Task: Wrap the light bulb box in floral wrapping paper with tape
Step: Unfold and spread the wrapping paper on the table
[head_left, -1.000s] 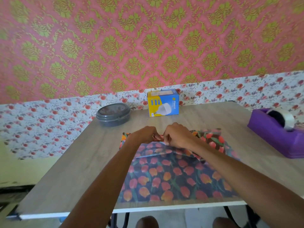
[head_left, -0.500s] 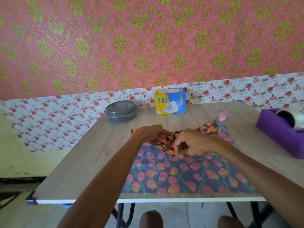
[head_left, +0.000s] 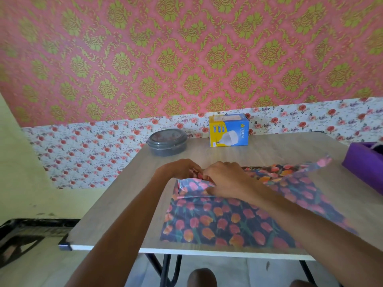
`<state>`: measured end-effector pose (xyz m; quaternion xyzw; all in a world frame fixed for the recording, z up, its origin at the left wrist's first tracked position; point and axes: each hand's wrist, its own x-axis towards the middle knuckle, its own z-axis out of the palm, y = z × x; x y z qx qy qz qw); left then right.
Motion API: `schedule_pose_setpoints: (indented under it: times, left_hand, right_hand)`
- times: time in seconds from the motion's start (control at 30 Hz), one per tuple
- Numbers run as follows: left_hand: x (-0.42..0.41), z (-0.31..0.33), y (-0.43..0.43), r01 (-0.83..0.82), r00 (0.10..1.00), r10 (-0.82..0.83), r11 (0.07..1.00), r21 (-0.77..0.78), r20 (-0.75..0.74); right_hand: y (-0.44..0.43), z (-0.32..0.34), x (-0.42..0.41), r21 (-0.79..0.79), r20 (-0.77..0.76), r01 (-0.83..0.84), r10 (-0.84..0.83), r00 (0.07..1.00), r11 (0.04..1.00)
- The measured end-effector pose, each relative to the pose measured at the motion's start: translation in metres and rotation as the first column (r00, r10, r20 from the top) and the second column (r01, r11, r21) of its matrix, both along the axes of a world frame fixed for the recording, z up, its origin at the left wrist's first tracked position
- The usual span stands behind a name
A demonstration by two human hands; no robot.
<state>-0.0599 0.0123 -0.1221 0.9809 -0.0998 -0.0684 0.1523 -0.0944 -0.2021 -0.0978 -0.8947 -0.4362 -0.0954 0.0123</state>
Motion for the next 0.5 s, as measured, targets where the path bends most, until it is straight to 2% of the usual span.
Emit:
schedule_pose_setpoints:
  times: [0.13, 0.3, 0.5]
  left_hand:
    - [-0.002, -0.010, 0.007, 0.026, 0.998, -0.023, 0.999, 0.045, -0.065]
    - [0.001, -0.012, 0.013, -0.046, 0.986, 0.052, 0.998, 0.041, -0.159]
    - [0.010, -0.018, 0.019, -0.054, 0.984, 0.055, 0.998, 0.011, -0.167]
  right_hand:
    - [0.017, -0.002, 0.002, 0.066, 0.032, 0.013, -0.015, 0.999, 0.998]
    - [0.006, 0.000, 0.002, 0.049, 0.068, -0.136, 0.133, 0.989, 0.989]
    - [-0.007, -0.002, 0.004, 0.168, -0.063, -0.186, 0.199, 0.978, 0.968]
